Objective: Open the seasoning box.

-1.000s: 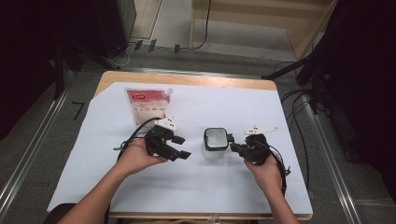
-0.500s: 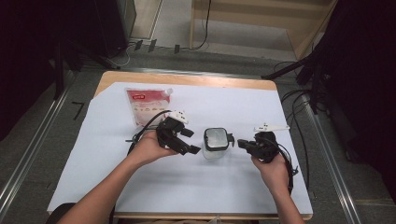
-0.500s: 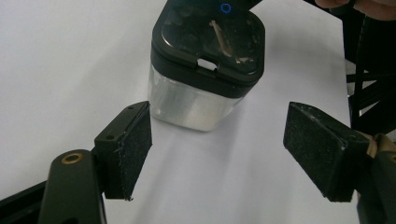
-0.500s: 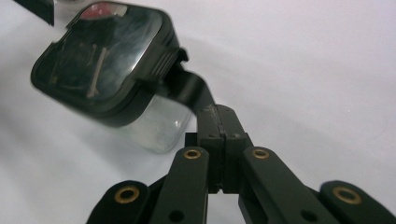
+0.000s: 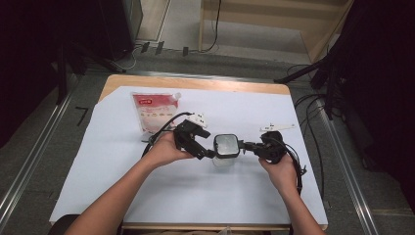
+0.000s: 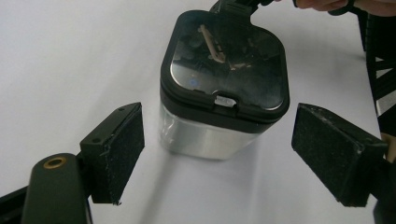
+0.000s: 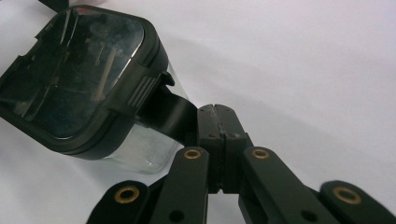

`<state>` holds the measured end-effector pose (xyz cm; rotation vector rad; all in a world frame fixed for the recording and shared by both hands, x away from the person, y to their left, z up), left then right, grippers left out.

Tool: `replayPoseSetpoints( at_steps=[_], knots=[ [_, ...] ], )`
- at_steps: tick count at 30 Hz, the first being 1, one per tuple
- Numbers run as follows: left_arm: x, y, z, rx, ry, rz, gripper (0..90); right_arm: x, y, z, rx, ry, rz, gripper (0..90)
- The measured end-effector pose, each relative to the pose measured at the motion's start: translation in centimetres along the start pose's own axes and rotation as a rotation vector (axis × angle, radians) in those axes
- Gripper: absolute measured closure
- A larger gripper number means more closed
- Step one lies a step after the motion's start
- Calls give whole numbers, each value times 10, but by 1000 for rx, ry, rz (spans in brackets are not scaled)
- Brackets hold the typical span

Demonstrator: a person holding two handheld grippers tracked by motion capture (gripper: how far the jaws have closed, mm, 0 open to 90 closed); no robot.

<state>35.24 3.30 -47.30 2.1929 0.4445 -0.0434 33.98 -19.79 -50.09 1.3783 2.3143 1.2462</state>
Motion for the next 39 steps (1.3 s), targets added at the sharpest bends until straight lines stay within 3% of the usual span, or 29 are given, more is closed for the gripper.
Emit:
replayPoseSetpoints(
  at_steps=[4,18,21,39],
  knots=[
    [0,-2,8,18,-9,-6,179,0,0,0,-1,-3,-8,900],
    [-2,-3,27,8,-13,22,163,0,-1,1,-8,-1,17,900],
    [-3,-3,31,13,8,56,159,0,-2,2,-4,-4,20,900],
    [-8,1,30,41,40,82,169,0,-4,4,6,-5,27,900]
  ],
)
Point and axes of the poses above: each handheld gripper's, and its own axes: z roughly forward along the jaws, y roughly out of its top, x roughly to its left, the point moved 4 cm from there along z, roughly forward along the jaws, and after that the axes turned 5 degrees about -x, right-handed, at the moved point
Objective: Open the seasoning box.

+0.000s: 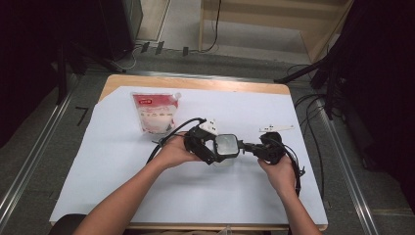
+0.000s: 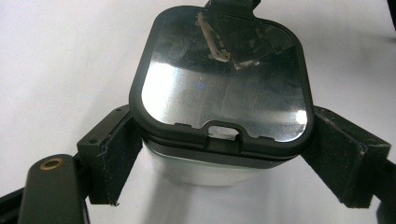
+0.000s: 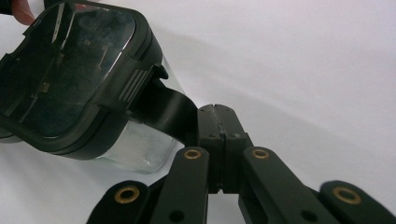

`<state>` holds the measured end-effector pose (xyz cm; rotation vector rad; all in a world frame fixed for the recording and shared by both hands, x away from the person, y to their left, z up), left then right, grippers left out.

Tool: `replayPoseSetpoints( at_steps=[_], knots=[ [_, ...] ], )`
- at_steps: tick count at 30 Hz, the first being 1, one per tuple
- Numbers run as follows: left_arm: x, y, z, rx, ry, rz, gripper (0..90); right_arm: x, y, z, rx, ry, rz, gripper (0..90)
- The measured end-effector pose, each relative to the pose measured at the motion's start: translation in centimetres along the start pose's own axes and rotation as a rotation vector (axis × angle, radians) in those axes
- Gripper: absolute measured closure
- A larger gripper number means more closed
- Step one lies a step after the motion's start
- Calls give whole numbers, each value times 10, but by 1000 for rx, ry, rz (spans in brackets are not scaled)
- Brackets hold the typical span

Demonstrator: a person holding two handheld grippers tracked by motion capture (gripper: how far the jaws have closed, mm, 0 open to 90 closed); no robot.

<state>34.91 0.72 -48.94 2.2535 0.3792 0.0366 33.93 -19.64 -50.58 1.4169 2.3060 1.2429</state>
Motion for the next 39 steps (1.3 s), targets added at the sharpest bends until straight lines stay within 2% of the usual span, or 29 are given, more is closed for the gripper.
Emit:
replayPoseSetpoints(
  at_steps=[12,23,25,28,30,33,39],
  knots=[
    [-1,0,-5,15,5,18,170,5,0,1,7,5,-12,900],
    [-1,0,-9,2,-4,13,167,9,0,2,9,19,-25,900],
    [-3,2,-12,-6,3,34,168,11,1,2,6,12,-31,900],
    [-3,3,-12,4,8,41,171,12,1,2,7,17,-24,900],
    [-4,5,-14,-6,14,48,172,12,1,2,8,21,-25,900],
    [-4,8,-16,-15,11,45,172,13,1,1,9,23,-24,900],
    [-6,13,-19,2,14,53,173,14,0,2,12,22,-26,900]
  ],
)
Point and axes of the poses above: each handheld gripper's, and its own axes: z roughly forward along the jaws, y roughly out of its top, x roughly to its left, the point moved 4 cm from there along z, roughly forward along the jaws, and after that the axes turned 5 degrees about -x, right-handed, at the moved point
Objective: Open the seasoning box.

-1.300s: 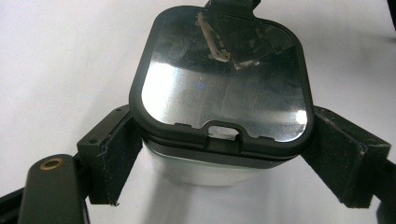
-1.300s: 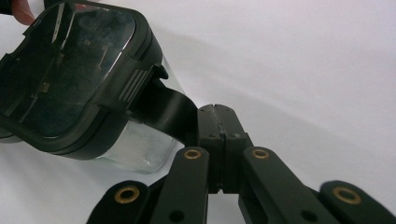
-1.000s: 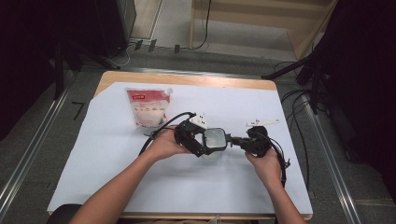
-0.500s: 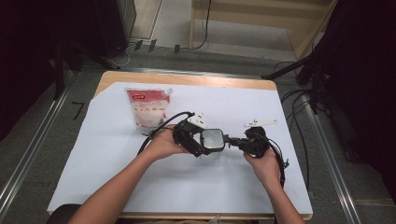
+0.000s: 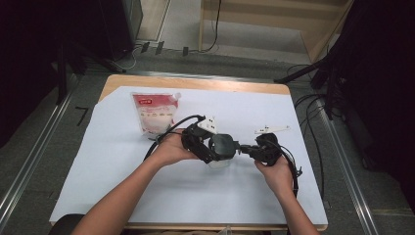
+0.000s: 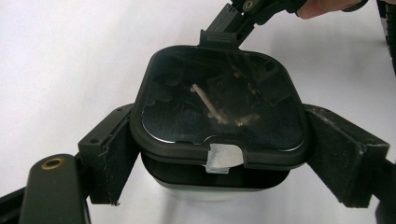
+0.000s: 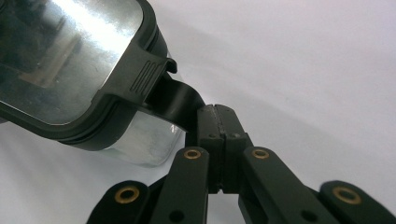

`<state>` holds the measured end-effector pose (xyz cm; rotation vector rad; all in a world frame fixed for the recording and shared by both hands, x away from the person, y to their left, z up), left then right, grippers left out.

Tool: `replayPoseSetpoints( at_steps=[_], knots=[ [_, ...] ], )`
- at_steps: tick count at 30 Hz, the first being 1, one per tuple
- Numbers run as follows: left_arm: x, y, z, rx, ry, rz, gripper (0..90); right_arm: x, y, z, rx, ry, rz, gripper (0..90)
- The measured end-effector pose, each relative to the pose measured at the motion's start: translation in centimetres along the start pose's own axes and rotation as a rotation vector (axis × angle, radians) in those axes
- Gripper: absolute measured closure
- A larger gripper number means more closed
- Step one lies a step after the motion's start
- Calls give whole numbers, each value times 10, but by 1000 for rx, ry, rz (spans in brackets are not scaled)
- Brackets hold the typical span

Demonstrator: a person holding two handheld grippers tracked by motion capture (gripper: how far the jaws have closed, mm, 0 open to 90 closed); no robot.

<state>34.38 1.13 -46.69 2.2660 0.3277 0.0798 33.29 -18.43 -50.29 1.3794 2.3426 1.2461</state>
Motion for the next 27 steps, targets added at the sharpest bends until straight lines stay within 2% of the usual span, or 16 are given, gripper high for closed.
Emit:
replayPoseSetpoints(
  at_steps=[2,4,9,14,15,16,18,23,27],
  knots=[
    [0,2,-2,-15,6,13,173,0,0,0,-3,1,-5,900],
    [-1,6,-4,-38,-7,-2,184,1,0,0,-1,4,-2,900],
    [-3,13,-6,-24,5,-1,188,2,0,0,0,5,-2,900],
    [-5,19,-7,-36,3,-15,197,3,0,-1,1,8,-2,900],
    [-6,20,-8,-51,-18,-26,248,3,0,-1,2,8,-2,900],
    [-7,22,-10,-67,-52,-27,349,3,0,-1,3,6,-4,900],
    [-8,24,-9,-55,-43,-10,356,3,0,-1,5,11,-4,900],
    [-8,28,-7,-47,-63,-26,367,4,0,-2,-4,12,-8,900],
    [-8,33,-7,-14,-59,-15,372,4,0,-2,-2,14,-1,900]
  ],
)
Point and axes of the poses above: each handheld gripper's, and its own axes: z roughly forward along the jaws, y roughly out of its top, x roughly to its left, the point moved 4 cm from there along z, roughly forward along the jaws, and after that the axes turned 5 degrees about -x, right-handed, at the moved point
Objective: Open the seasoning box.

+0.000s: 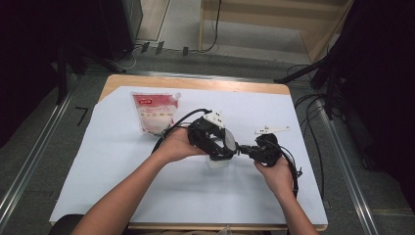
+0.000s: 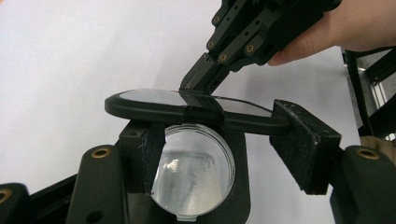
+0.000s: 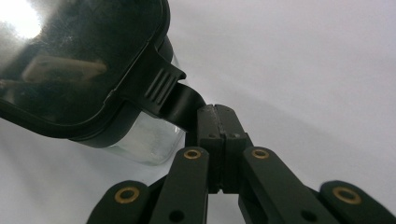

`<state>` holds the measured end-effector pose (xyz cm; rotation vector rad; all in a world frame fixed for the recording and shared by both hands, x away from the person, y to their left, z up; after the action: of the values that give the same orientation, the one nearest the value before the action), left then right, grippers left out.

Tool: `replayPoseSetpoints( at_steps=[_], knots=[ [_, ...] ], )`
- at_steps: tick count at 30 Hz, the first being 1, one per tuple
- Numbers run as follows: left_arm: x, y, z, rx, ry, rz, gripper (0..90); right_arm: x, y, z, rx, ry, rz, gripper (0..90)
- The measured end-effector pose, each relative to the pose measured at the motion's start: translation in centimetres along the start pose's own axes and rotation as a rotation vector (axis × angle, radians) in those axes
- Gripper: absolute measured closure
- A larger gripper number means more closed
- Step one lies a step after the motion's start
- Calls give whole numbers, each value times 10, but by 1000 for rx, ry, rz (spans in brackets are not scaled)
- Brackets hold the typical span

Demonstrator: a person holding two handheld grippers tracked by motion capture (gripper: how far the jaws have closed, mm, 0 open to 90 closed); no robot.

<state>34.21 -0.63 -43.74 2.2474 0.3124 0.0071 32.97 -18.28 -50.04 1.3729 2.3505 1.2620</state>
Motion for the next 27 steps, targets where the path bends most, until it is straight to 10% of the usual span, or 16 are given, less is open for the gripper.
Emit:
replayPoseSetpoints(
  at_steps=[27],
  knots=[
    [-11,17,-3,35,-59,34,660,7,-1,4,6,16,-28,900]
  ],
)
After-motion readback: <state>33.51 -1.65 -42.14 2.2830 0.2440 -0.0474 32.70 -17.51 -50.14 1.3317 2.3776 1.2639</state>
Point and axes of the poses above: each handheld gripper's, and its own axes: z roughly forward along the jaws, y roughly out of its top, x roughly to its left, the point moved 4 cm from there along z, roughly forward along the jaws, and after that the axes turned 5 degrees about -x, right-handed, at the moved point
